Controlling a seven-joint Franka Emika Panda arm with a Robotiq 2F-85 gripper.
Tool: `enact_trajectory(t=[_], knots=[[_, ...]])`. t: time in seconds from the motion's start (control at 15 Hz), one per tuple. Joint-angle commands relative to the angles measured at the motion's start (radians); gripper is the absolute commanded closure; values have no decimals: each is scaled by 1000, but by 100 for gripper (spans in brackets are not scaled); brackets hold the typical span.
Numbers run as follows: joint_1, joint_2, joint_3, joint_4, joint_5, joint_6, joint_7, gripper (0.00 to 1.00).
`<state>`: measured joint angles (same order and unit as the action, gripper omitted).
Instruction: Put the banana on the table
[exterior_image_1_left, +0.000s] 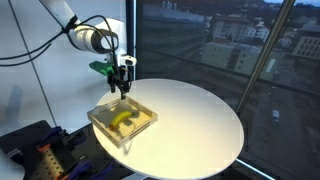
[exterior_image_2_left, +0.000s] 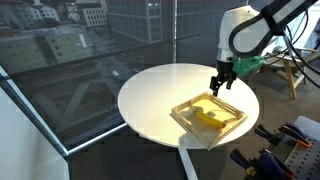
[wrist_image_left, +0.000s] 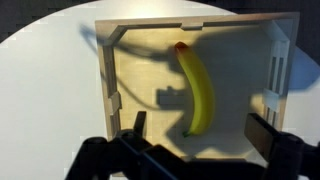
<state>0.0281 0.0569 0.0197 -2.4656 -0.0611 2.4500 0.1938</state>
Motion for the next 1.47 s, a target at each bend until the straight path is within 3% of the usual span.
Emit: enact_trajectory(t=[0.0, 1.4], knots=[[8, 23, 0, 1, -17, 24, 35, 0], [16, 63, -2, -1, -8, 50, 26, 0]])
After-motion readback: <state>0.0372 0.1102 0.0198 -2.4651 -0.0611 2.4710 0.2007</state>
